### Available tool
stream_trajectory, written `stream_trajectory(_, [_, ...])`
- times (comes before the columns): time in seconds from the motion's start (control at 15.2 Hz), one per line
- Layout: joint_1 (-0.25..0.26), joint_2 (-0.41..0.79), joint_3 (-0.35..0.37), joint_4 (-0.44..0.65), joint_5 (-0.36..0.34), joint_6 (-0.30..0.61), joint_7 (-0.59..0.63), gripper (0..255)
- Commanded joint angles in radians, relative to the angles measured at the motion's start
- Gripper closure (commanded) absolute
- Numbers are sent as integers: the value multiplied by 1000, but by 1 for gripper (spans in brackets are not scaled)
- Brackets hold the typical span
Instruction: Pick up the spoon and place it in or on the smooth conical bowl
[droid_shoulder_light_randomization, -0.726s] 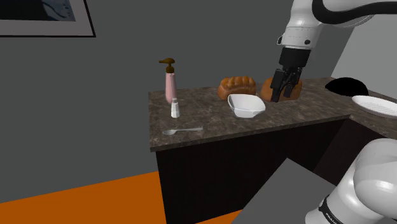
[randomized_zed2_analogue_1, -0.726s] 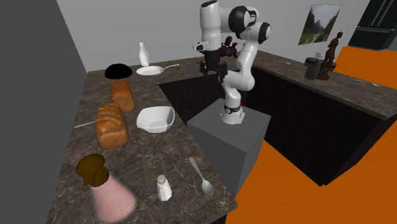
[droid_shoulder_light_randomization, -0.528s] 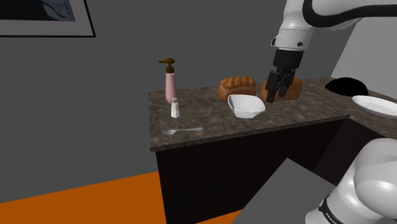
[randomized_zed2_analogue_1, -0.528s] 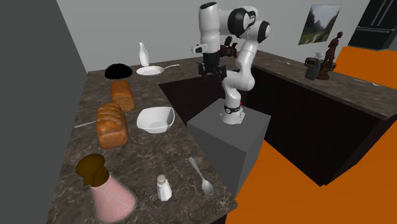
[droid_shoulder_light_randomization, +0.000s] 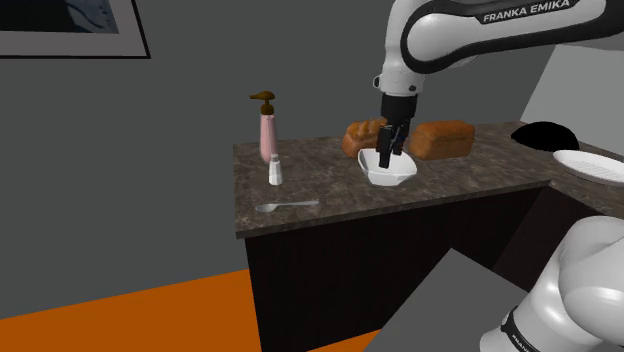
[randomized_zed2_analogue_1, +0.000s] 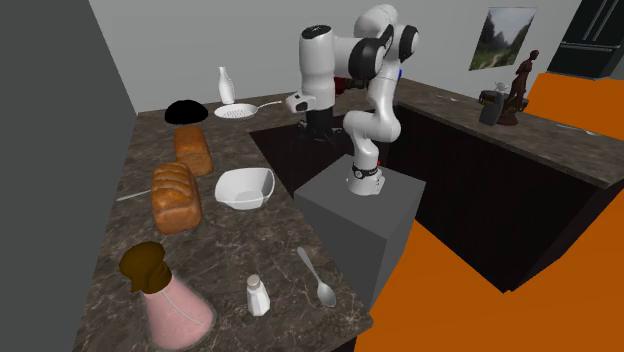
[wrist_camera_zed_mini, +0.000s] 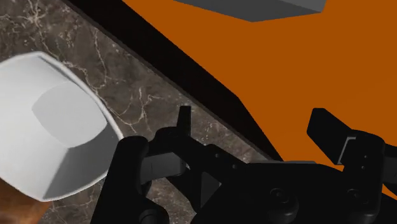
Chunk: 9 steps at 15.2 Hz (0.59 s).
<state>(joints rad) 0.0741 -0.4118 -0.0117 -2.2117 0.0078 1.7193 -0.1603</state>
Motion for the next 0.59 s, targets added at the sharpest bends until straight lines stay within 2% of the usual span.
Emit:
stream_trajectory(0.0, [14, 76, 11, 41, -16, 30, -32, 0])
stream_trajectory(0.53, [61, 377, 58, 235, -95, 118, -138, 0])
